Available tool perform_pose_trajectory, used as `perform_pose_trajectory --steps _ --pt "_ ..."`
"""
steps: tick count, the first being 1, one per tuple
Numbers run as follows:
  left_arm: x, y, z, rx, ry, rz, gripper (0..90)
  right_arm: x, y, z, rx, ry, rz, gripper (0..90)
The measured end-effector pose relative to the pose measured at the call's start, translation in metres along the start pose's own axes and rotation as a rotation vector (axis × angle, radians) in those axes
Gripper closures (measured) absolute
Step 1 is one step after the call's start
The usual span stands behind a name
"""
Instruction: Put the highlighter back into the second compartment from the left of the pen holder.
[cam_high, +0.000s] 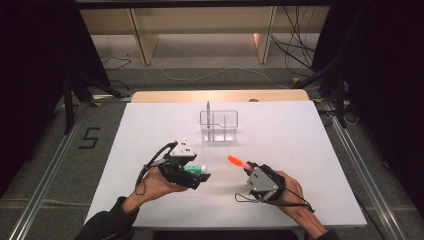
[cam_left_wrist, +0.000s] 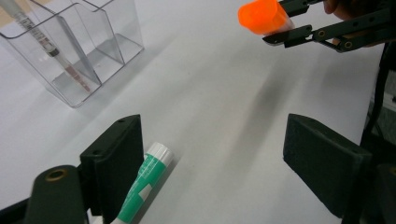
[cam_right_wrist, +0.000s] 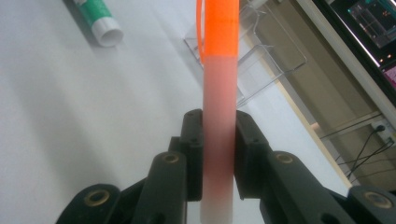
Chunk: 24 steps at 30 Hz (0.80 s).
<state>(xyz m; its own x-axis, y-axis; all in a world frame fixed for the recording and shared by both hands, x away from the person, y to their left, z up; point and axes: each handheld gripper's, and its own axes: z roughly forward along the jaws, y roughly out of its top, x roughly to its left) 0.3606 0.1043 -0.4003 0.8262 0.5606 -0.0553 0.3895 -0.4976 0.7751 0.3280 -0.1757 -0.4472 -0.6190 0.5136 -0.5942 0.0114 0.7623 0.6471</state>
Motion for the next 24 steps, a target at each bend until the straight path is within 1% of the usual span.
perform_pose_trajectory --steps 2,4,5,6,8,9,10,12,14,16,17,20,21,22,24 --pt "0.0 -0.005 0.001 -0.03 0.022 -0.003 19.3 -0.003 0.0 0.001 -0.003 0.001 0.034 76.8" --pt "0.0 -0.01 0.0 -0.058 0.031 -0.022 19.1 -0.007 0.001 0.003 -0.018 0.016 0.072 76.8" --pt "0.0 -0.012 -0.001 -0.073 0.035 -0.033 18.7 -0.01 0.001 0.003 -0.023 0.022 0.082 76.9" --pt "0.001 -0.014 -0.002 -0.086 0.037 -0.039 17.6 -0.013 0.001 0.003 -0.028 0.03 0.114 76.8" --pt "0.001 -0.018 -0.004 -0.114 0.044 -0.045 17.3 -0.018 0.002 0.004 -0.04 0.044 0.15 76.8" --pt "0.002 -0.02 -0.005 -0.126 0.051 -0.043 17.2 -0.021 0.002 0.005 -0.048 0.051 0.176 76.9" --pt "0.002 -0.021 -0.006 -0.128 0.053 -0.047 17.0 -0.024 0.003 0.006 -0.052 0.057 0.204 76.8" --pt "0.003 -0.023 -0.009 -0.15 0.07 -0.044 16.2 -0.03 0.004 0.009 -0.066 0.064 0.254 76.9" --pt "0.004 -0.024 -0.011 -0.161 0.068 -0.054 16.0 -0.037 0.006 0.013 -0.076 0.068 0.299 76.8" --pt "0.005 -0.025 -0.012 -0.154 0.067 -0.059 15.7 -0.042 0.008 0.016 -0.087 0.074 0.334 76.8" --pt "0.005 -0.026 -0.011 -0.155 0.077 -0.058 15.7 -0.045 0.009 0.018 -0.093 0.075 0.353 76.9" --pt "0.005 -0.029 -0.01 -0.142 0.087 -0.046 15.5 -0.052 0.011 0.022 -0.107 0.088 0.407 76.8" --pt "0.005 -0.029 -0.011 -0.139 0.089 -0.042 15.6 -0.054 0.011 0.023 -0.109 0.091 0.418 76.8" --pt "0.005 -0.029 -0.011 -0.145 0.09 -0.048 15.5 -0.056 0.012 0.024 -0.113 0.093 0.429 76.8" --pt "0.005 -0.03 -0.013 -0.158 0.097 -0.048 15.5 -0.061 0.012 0.027 -0.13 0.121 0.486 76.8"
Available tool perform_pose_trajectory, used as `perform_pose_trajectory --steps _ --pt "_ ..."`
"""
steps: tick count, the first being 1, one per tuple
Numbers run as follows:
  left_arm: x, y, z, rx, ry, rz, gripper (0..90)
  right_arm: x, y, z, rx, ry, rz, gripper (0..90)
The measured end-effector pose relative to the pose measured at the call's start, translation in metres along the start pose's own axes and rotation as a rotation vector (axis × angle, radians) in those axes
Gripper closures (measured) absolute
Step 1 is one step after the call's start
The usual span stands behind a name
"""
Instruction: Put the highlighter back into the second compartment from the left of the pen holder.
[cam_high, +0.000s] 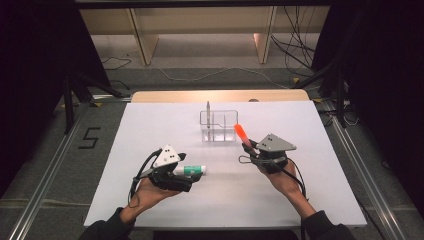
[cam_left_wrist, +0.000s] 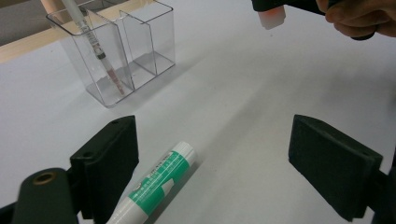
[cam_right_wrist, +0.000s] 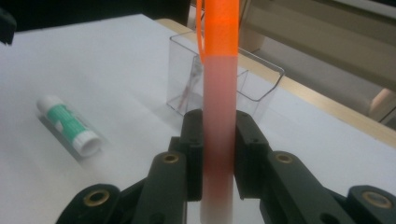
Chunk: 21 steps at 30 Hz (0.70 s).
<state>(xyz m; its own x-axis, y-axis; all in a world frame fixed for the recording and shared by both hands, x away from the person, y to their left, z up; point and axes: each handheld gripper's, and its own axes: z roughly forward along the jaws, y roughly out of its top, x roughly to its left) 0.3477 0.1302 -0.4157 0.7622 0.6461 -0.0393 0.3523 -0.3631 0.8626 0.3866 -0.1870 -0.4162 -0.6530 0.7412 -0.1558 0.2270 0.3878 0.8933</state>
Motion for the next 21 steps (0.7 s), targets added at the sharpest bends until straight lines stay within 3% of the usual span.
perform_pose_trajectory --steps 10,21 --pt "0.002 -0.006 -0.006 -0.013 0.02 -0.006 15.5 -0.012 0.009 0.012 -0.027 0.014 0.111 76.8" --pt "0.002 -0.008 -0.009 -0.035 0.03 -0.008 15.6 -0.021 0.024 0.028 -0.056 0.016 0.17 76.8"
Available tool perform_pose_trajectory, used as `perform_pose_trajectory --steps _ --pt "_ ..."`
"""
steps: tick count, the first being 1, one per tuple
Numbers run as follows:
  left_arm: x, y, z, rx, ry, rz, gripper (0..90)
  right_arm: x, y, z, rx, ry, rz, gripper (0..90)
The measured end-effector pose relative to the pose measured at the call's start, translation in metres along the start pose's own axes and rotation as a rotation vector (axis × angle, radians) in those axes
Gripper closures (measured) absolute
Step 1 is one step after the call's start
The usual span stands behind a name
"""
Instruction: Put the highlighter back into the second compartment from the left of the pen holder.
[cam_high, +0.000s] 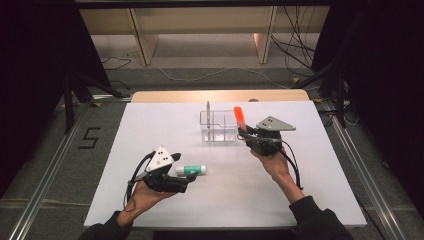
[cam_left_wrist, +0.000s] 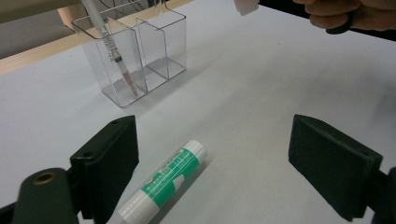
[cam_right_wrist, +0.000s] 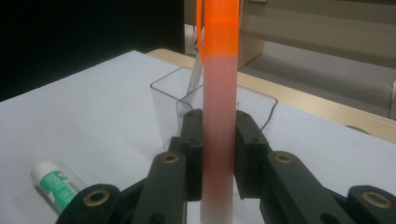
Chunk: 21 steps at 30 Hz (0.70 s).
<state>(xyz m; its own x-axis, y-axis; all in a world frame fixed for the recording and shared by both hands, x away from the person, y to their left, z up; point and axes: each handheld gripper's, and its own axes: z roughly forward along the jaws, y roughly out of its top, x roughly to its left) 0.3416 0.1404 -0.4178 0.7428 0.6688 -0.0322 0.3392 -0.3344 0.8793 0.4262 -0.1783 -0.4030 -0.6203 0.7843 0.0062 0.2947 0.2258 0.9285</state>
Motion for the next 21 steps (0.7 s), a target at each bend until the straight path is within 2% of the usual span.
perform_pose_trajectory --steps 10,19,21 --pt "0.0006 0.0004 0.0 0.001 0.007 0.001 15.6 -0.0009 0.0059 0.0065 -0.01 0.004 0.006 76.8" --pt "0.0023 0.0009 0.0008 -0.007 0.016 -0.006 15.6 -0.0028 0.0049 0.0049 -0.018 0.022 0.044 76.8" --pt "0.0021 0.0008 0.0019 -0.006 0.016 -0.005 15.6 -0.0019 0.0035 0.0028 -0.013 0.031 0.038 76.8"
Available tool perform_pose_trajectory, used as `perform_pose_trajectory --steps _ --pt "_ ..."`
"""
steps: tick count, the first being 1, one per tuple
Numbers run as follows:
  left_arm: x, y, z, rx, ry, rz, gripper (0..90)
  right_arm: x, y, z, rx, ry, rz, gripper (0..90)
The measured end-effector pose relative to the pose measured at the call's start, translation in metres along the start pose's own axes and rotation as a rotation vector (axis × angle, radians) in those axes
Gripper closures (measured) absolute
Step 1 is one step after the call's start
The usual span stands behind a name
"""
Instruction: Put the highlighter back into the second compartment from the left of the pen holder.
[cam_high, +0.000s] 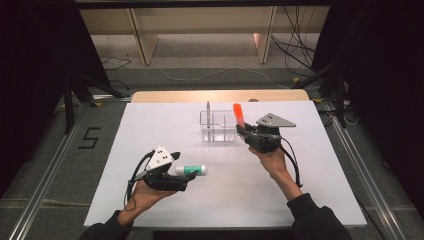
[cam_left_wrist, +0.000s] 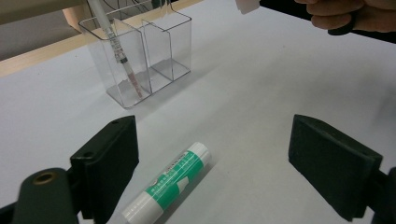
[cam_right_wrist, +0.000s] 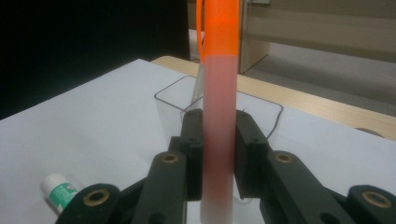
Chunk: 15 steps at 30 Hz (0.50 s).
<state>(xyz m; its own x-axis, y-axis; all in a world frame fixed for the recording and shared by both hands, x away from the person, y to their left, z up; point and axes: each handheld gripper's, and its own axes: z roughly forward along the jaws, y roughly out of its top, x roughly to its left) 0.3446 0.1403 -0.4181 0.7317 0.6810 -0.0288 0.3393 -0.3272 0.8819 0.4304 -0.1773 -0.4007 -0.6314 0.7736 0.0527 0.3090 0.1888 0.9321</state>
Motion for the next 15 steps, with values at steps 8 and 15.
perform_pose_trajectory --steps 8,15 --pt "-0.001 0.0 0.004 0.004 0.0 -0.009 15.6 -0.002 0.0 -0.01 -0.051 0.041 0.065 76.8" --pt "-0.001 0.0 0.002 -0.003 0.0 -0.003 15.6 -0.006 0.009 0.005 -0.055 0.018 0.085 76.8"
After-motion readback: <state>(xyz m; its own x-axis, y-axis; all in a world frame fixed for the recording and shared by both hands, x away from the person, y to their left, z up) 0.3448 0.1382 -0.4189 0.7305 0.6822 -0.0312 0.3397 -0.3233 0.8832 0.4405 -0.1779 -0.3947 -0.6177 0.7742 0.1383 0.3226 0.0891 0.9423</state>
